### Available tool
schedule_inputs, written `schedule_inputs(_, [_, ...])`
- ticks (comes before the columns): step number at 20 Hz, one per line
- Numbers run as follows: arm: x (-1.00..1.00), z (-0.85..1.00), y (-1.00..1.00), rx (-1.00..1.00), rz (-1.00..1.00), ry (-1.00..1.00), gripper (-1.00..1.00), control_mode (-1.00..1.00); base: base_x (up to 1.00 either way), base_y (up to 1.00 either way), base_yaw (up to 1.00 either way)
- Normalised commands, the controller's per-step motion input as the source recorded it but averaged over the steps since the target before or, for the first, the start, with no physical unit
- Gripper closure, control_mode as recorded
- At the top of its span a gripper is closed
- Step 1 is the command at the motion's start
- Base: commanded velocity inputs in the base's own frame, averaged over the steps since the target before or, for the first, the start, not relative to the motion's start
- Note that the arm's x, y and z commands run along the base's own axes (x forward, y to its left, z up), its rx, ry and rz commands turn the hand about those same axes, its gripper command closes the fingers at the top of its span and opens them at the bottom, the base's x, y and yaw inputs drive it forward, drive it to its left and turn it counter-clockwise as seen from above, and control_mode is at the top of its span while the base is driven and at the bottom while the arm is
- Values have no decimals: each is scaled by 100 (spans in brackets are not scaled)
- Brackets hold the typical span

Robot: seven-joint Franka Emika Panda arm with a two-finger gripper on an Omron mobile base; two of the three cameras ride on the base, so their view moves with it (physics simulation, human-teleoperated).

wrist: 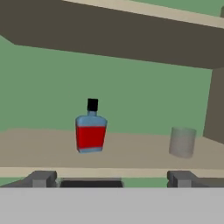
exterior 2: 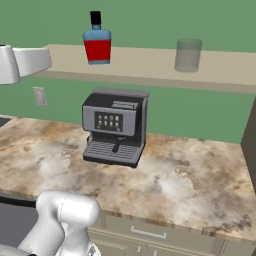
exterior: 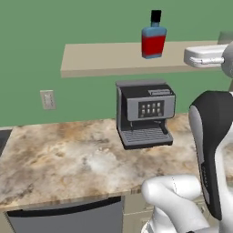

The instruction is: There is a bowl on the dining counter. Grab a lemon wedge from the fridge and place it in the bowl. Then get the liquor bottle and glass cup from the cabinet and place them next to the bowl.

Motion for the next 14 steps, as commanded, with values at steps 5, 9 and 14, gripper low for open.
schedule_inputs(5, [11,1,9,4,2,0,-100,-100,0,0,0])
schedule_inputs(9, [33,0,7,5,3,0,-100,-100,0,0,0])
schedule_inputs(14, [69,2,1,5,1,0,-100,-100,0,0,0])
